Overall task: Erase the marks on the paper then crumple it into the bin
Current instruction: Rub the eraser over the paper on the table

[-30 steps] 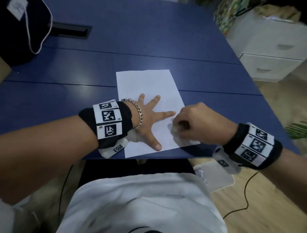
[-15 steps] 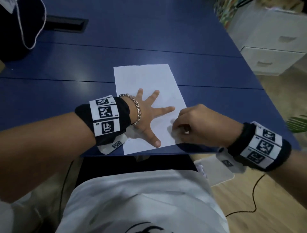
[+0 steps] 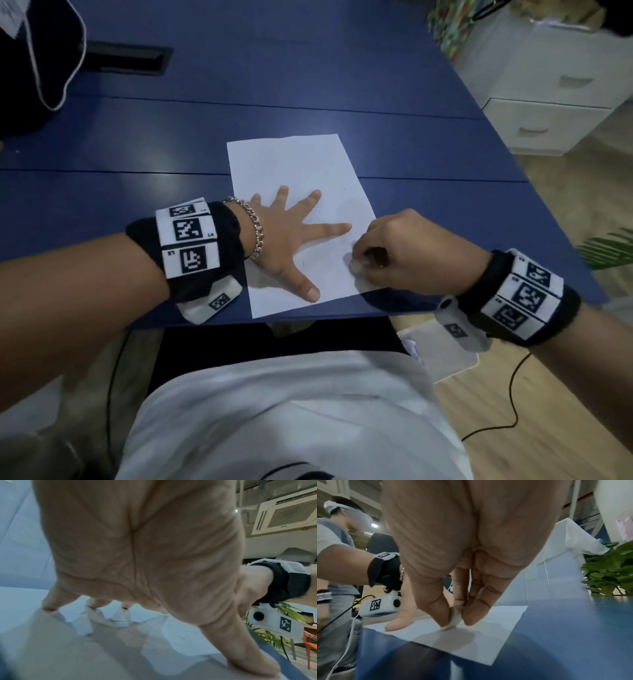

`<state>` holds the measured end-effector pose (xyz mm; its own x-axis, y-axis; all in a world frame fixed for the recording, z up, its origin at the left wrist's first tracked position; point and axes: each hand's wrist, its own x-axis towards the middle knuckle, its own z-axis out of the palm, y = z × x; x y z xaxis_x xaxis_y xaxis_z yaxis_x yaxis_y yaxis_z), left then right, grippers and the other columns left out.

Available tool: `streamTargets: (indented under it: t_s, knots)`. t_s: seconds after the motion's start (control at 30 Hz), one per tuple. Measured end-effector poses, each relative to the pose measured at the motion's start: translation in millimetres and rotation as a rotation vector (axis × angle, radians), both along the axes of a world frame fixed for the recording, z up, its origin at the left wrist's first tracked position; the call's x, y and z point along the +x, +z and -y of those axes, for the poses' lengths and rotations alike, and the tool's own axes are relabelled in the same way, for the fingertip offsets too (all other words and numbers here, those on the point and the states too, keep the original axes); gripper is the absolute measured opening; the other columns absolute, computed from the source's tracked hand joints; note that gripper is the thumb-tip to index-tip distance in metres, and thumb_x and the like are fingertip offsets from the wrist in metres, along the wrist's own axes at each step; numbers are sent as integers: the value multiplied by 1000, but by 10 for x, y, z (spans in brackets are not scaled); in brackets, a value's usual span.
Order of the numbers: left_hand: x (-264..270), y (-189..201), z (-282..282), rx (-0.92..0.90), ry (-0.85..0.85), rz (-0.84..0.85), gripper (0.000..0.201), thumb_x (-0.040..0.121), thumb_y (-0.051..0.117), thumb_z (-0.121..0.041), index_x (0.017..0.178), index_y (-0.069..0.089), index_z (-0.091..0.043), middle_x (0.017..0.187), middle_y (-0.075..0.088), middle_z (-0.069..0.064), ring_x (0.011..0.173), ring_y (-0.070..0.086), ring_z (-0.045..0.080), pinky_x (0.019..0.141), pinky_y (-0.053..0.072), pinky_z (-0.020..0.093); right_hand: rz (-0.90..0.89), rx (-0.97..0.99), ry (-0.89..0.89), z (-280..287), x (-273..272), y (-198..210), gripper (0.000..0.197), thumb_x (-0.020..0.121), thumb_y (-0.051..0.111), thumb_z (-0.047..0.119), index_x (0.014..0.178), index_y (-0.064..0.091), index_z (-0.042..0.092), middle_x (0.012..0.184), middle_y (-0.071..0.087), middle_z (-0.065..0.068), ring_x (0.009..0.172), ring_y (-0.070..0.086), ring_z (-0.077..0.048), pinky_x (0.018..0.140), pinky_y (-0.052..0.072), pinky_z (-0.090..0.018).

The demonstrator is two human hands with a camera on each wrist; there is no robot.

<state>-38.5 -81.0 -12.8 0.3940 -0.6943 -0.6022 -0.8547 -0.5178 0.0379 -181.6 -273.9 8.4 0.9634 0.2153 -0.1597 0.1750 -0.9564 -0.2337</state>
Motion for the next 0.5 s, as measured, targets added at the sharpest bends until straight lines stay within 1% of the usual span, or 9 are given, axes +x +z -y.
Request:
streamTargets:
  t_s: [0.07,0.13,0.2,0.23,0.3,0.33,0.4,0.47,0.5]
  knots:
    - [36,21,-54,-8,-23,-15,119,63,65,-99,143,-22,-80,168,-41,-4,157,-24,51,122,1,77,10,-8,-25,-2,8,10,9,89,68,34,83,72,29,75,62,9,67,58,-12,68,54,-37]
    - [47,44,-58,3,-25,-2,120,63,67,-97,143,-21,-80,169,-40,-3,157,-23,51,122,3,77,27,-20,-71,-47,-10,17,10,88,65,33,80,68,28,73,59,9,66,56,-12,67,54,-38]
    - [42,45,-26,15,-19,15,124,59,68,-98,142,-23,-80,169,-40,-3,156,-22,53,121,7,78,48,-39,-72,-165,-96,-33,10,86,60,30,77,63,25,74,54,10,66,55,-16,65,53,-39]
    - [36,53,5,21,-20,28,127,56,69,-99,140,-24,-81,169,-40,-2,156,-22,54,120,8,79,52,-44,-53,-253,-173,-45,10,85,59,28,78,62,23,76,54,9,66,55,-18,64,53,-38]
    - [16,40,15,34,-9,40,131,51,70,-100,137,-27,-82,168,-41,-2,155,-22,55,120,9,80,8,-12,10,-383,-257,-80,9,84,60,27,79,64,21,79,53,7,65,54,-17,62,51,-35]
    - [10,32,19,37,-4,40,133,49,71,-100,136,-28,-82,168,-42,-2,155,-22,55,120,9,80,-15,0,24,-382,-234,-74,11,84,60,27,77,64,21,78,54,7,64,52,-16,61,50,-34]
    - [4,25,28,46,-3,41,135,48,71,-100,136,-29,-81,167,-43,-2,155,-23,55,120,8,80,-2,-31,-27,-273,-73,-42,16,85,56,30,73,63,21,72,56,5,62,53,-18,63,52,-39]
    - [2,28,43,61,-10,48,136,47,70,-101,136,-30,-80,166,-45,-3,155,-24,56,119,10,80,56,-64,-125,-148,70,-11,16,85,58,28,73,64,20,71,58,3,64,56,-21,65,54,-44]
    - [7,31,48,68,-12,56,137,47,70,-101,136,-31,-79,166,-46,-3,155,-24,56,119,11,80,72,-78,-143,-134,91,-16,15,85,59,26,74,64,18,71,58,3,65,56,-22,66,54,-44]
